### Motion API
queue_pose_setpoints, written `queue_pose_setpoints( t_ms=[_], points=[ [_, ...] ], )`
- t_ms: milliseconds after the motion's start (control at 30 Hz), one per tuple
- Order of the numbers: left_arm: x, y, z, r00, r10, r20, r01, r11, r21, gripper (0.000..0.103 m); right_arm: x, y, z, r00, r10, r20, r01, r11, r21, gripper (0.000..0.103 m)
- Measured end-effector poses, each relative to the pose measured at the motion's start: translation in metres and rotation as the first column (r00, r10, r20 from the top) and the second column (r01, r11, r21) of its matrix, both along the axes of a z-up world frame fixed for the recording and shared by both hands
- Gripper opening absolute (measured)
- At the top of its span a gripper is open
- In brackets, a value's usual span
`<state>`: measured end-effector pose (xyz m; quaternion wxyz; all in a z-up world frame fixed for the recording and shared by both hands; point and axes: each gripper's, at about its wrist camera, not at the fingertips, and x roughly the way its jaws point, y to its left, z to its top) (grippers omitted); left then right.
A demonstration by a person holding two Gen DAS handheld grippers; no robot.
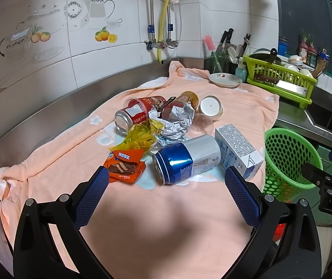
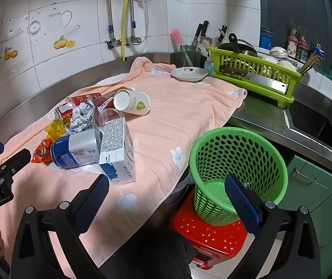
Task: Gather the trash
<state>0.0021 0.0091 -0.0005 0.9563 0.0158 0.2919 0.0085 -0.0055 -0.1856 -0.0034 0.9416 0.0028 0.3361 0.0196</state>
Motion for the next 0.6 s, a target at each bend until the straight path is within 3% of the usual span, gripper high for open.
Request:
queue_pose_setpoints(
  t_ms=[600],
  points=[
    [0.002, 0.008, -0.001, 1.0, 0.021, -0.004, -0.021, 1.0, -0.008, 0.098, 0.011, 0.019, -0.003, 0.998, 0.065, -0.004, -0.065, 0.998, -0.007, 0.097]
  ],
)
